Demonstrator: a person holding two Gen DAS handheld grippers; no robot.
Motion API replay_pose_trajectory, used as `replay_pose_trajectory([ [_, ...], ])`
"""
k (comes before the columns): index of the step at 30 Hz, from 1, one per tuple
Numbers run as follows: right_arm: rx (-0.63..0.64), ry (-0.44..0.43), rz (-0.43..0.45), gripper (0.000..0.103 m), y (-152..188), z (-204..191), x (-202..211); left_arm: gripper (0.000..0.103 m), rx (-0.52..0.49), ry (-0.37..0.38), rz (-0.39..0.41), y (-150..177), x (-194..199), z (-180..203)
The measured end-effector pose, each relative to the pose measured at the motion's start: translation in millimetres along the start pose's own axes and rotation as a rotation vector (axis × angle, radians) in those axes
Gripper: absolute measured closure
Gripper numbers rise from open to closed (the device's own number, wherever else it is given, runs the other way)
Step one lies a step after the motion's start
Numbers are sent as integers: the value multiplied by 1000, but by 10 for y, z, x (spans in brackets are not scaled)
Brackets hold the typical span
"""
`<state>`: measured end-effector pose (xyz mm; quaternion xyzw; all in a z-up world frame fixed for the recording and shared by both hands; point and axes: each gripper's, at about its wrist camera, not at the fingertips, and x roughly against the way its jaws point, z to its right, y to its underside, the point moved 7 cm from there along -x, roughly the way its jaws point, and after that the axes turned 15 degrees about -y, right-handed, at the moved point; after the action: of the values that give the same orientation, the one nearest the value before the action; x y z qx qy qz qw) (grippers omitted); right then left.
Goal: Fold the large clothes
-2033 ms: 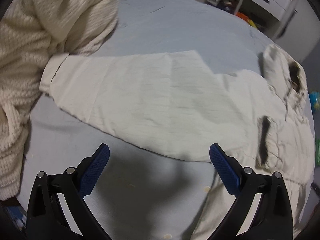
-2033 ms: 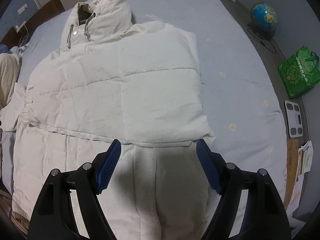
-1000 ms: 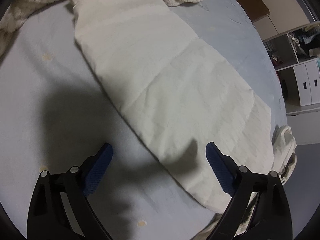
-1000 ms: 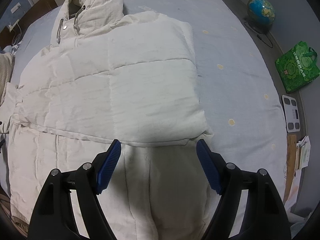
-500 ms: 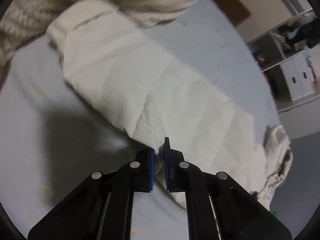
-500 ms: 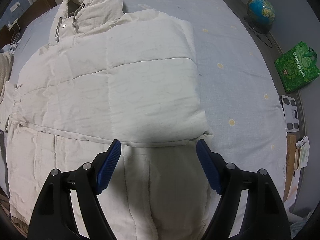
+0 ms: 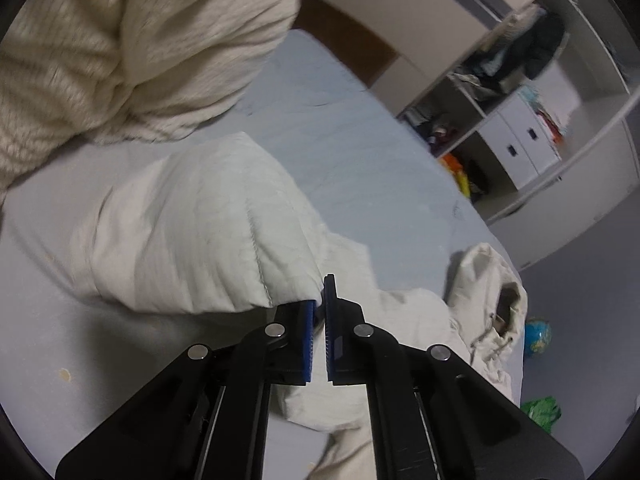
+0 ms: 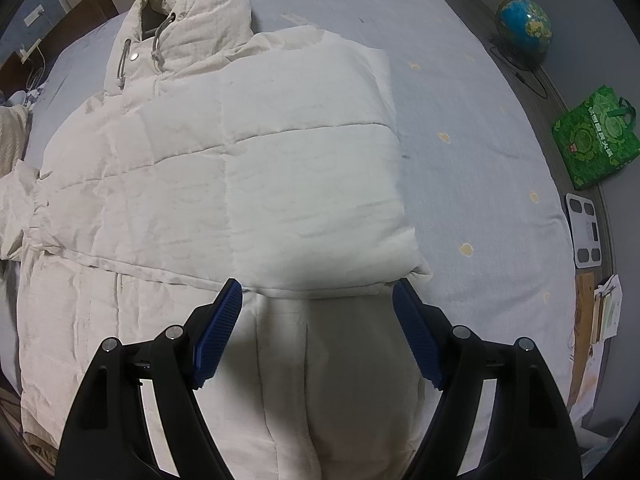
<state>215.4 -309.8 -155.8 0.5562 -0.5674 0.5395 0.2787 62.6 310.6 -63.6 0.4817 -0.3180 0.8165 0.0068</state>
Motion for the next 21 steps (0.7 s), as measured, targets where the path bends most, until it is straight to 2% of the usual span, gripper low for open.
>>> replay_pose_trajectory([
  [4, -3, -4, 4, 29, -5, 4, 14, 99, -111, 31, 51, 95, 174, 338],
  [9, -2, -7, 9, 29, -9, 5, 31, 99, -259, 106, 92, 372, 393, 841],
  [15, -4, -12, 14, 29, -11, 1, 41, 99, -452, 193, 117, 875, 580, 1407],
  [21, -7, -15, 21, 29, -6, 1, 66, 99, -665, 237, 87, 1489, 499, 1862],
])
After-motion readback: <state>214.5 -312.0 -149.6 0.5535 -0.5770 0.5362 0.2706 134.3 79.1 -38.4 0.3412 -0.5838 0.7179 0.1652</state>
